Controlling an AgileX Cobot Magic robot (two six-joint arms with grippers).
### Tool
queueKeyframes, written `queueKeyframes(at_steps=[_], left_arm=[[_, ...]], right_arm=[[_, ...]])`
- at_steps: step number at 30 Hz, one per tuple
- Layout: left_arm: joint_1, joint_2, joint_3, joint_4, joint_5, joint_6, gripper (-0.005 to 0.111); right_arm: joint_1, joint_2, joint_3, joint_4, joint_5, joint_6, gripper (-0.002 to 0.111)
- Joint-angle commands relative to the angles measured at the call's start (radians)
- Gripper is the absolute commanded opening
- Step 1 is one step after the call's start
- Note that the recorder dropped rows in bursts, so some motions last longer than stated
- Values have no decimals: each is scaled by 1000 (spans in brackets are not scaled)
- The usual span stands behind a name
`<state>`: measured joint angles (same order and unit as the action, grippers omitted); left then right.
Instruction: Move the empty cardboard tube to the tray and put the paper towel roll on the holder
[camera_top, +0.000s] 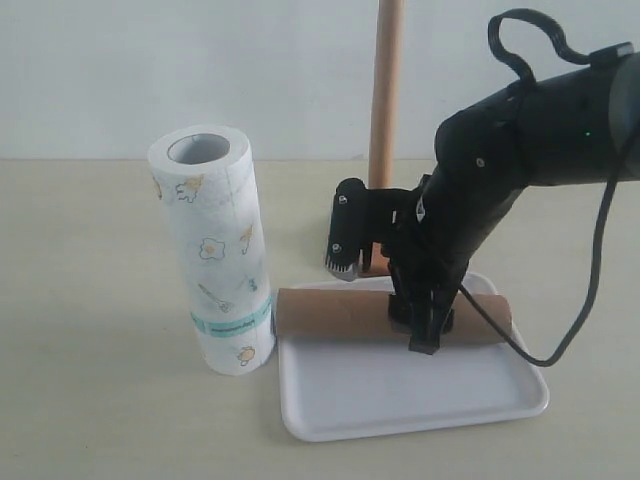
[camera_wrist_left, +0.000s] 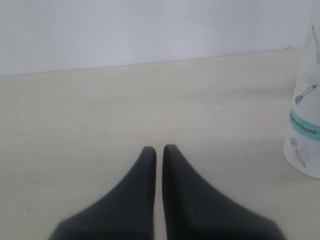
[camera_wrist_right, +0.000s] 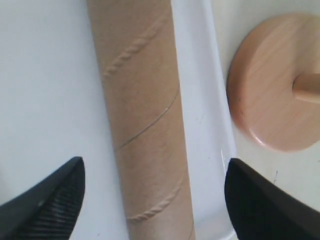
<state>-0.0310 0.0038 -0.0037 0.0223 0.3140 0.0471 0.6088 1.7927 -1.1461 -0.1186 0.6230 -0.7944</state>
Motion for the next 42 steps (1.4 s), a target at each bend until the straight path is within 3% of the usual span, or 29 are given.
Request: queueKeyframes(at_steps=[1,3,5,8,9,11,16,20,25,35,38,42], left_arm=[[3,-4,4,-5,-3,-1,4],[3,-4,4,-5,-3,-1,4],[3,-4,4,-5,-3,-1,4],[3,-4,4,-5,-3,-1,4],[3,-4,4,-5,-3,-1,4],[3,-4,4,-5,-3,-1,4],[3,-4,4,-5,-3,-1,4],[3,-4,4,-5,-3,-1,4],[3,-4,4,-5,-3,-1,4],[3,-4,4,-5,-3,-1,4],[3,-4,4,-5,-3,-1,4],[3,-4,4,-5,-3,-1,4]], right_arm=[[2,-44,-12,-1,61,16,72],[2,-82,-14,-4,95,36,71],[2,-124,-14,-4,135,95,63],[2,-193,-14,-4,218,218,35],[2,-220,-14,-4,263,279,20],[2,-251,-14,-2,329,370,-1],[2,-326,9,22,419,516,1],[2,-424,105,67,287,566,1],[0,-613,231,59,76,794,1],[2,-755,233,66,69,848,1],[-52,-849,251,82,8,848,1],[-301,-1068,435,119,-268,848,1]])
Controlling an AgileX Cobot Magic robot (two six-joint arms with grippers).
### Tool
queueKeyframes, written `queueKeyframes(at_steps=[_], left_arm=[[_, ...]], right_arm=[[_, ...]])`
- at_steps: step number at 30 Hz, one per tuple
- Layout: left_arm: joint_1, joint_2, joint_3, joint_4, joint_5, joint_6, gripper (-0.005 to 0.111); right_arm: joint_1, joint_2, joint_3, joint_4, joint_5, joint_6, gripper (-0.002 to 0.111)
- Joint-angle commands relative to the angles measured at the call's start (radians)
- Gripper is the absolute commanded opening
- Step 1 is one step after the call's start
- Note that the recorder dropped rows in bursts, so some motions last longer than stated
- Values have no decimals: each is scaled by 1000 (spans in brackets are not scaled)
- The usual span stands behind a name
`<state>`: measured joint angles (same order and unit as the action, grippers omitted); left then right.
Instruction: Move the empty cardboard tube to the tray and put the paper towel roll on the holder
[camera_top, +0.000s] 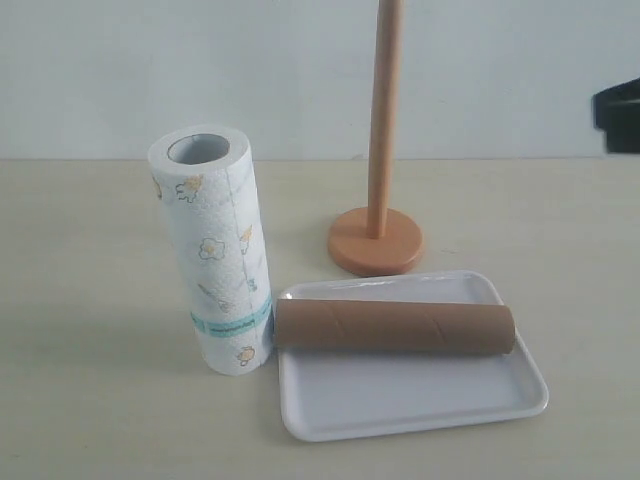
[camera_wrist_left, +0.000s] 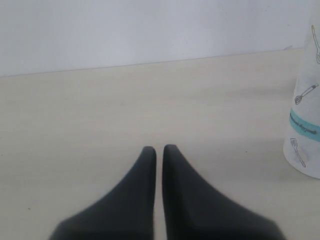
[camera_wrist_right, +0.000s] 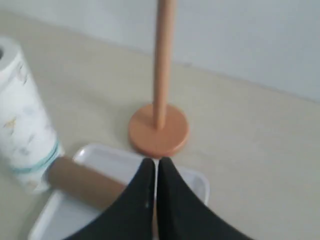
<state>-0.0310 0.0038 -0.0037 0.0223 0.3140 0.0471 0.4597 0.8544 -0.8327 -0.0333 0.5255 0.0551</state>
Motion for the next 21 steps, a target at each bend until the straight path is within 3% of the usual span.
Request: queueKeyframes(at_steps=[1,5,8,18,21], left_arm=[[3,-4,4,-5,-3,-1,4],[3,-4,4,-5,-3,-1,4],[3,-4,4,-5,-3,-1,4],[3,-4,4,-5,-3,-1,4],[3,-4,4,-5,-3,-1,4]], right_arm=[[-203,-176,177,55,-223,-1,1],[-390,-384,416,69,-415,-1,1],[-505,-566,599,67,-453,-12,1],[-540,-744,833,61,-455,-43,1],[-540,-829,833,61,-350,-55,1]])
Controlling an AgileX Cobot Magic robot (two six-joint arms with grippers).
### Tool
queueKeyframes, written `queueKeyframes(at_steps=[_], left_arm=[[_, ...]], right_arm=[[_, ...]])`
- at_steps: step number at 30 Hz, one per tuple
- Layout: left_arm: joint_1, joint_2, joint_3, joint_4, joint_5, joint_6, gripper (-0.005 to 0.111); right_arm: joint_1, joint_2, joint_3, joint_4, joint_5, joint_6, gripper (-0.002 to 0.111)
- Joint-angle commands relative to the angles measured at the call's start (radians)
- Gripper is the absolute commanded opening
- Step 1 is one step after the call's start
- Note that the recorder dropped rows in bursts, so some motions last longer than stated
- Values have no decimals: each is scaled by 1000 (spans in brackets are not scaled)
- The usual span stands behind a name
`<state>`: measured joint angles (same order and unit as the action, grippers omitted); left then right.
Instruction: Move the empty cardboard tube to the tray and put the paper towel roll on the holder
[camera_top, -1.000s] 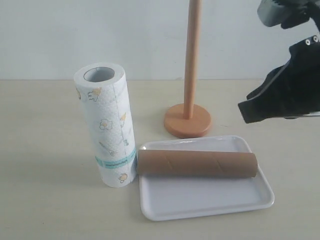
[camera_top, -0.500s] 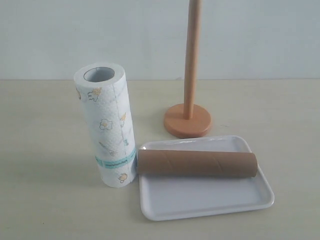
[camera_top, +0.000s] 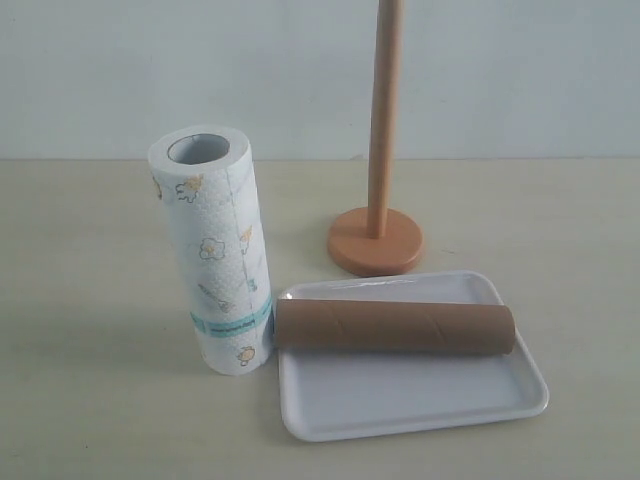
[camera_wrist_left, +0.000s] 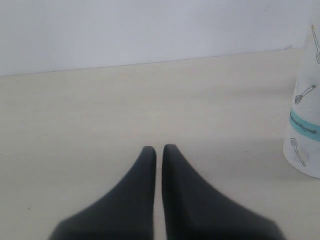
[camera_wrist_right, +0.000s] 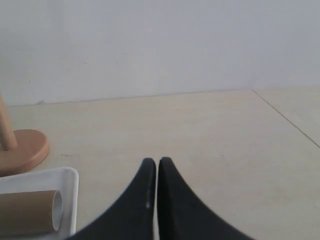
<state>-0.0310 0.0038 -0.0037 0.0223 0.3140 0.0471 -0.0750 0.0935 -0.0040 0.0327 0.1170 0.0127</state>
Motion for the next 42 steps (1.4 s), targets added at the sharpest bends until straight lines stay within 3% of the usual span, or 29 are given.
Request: queueKeyframes(at_steps=[1,7,30,42], left_arm=[[3,-4,4,-5,-3,-1,4],[3,-4,4,-5,-3,-1,4],[3,-4,4,-5,-3,-1,4],[3,-4,4,-5,-3,-1,4]], right_arm=[[-5,-94,4,-5,88,-13,1],[-5,-94,4,-5,223,-21,1],[-4,-94,4,7,223,-13,1],[74,-94,4,7,223,-13,1]])
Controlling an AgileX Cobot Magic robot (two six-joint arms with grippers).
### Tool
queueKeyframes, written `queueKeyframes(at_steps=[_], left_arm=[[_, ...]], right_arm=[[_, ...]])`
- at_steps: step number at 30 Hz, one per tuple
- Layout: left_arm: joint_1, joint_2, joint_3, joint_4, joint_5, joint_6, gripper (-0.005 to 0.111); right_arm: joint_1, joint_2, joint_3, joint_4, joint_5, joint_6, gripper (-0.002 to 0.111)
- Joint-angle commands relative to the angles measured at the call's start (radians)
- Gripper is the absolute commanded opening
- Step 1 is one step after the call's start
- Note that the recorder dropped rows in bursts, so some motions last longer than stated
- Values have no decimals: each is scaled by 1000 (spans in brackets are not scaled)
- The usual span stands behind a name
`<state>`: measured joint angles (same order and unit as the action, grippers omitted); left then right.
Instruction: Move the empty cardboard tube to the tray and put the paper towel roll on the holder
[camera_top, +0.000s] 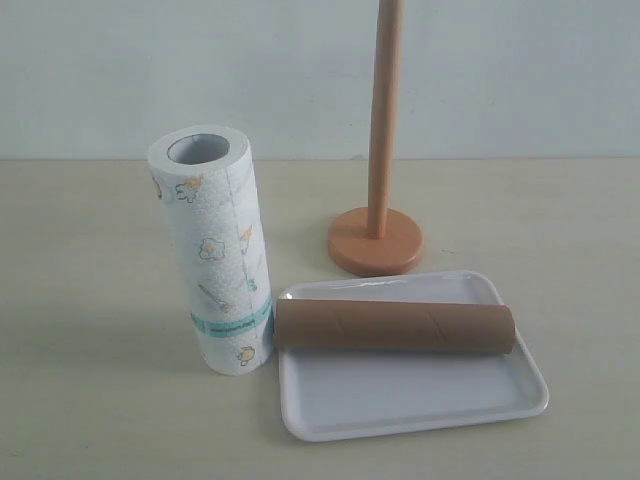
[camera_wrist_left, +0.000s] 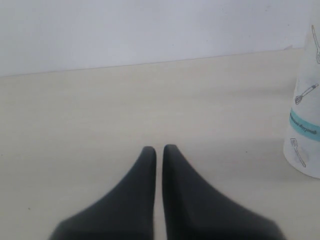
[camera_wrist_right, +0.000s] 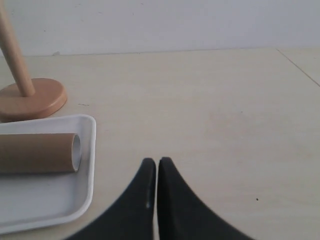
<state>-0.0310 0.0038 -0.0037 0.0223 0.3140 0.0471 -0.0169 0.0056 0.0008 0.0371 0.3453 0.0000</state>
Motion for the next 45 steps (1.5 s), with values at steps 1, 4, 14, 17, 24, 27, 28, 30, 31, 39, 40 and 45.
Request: queueKeyframes(at_steps=[1,4,14,17,24,27,28,30,31,39,40,45], left_arm=[[3,-4,4,-5,-3,-1,4],[3,-4,4,-5,-3,-1,4],[3,-4,4,-5,-3,-1,4],[3,-4,4,-5,-3,-1,4],[3,-4,4,-5,-77,-1,4],[3,-4,4,-15,-275,-5,4],[3,-4,4,-15,-376,-5,4],[3,-4,4,2,-528,-1,4],[3,-4,4,20,-580,-1,4],[3,-4,4,79,-555,-86,4],[3,-4,4,79,-555,-114,4],[3,-4,4,79,-616,-188,4]], right_arm=[[16,-6,-1,2,-5,0,1],[16,-6,-1,2,-5,0,1],[16,-6,-1,2,-5,0,1],[16,-6,-1,2,-5,0,1],[16,-6,-1,2,-5,0,1],[15,-6,-1,2,-14,0,1],[15,-6,-1,2,-17,0,1],[15,-6,-1,2,-17,0,1],[15,-6,-1,2,-17,0,1],[15,-6,-1,2,-17,0,1],[15,-6,-1,2,-17,0,1],[15,-6,-1,2,-17,0,1]])
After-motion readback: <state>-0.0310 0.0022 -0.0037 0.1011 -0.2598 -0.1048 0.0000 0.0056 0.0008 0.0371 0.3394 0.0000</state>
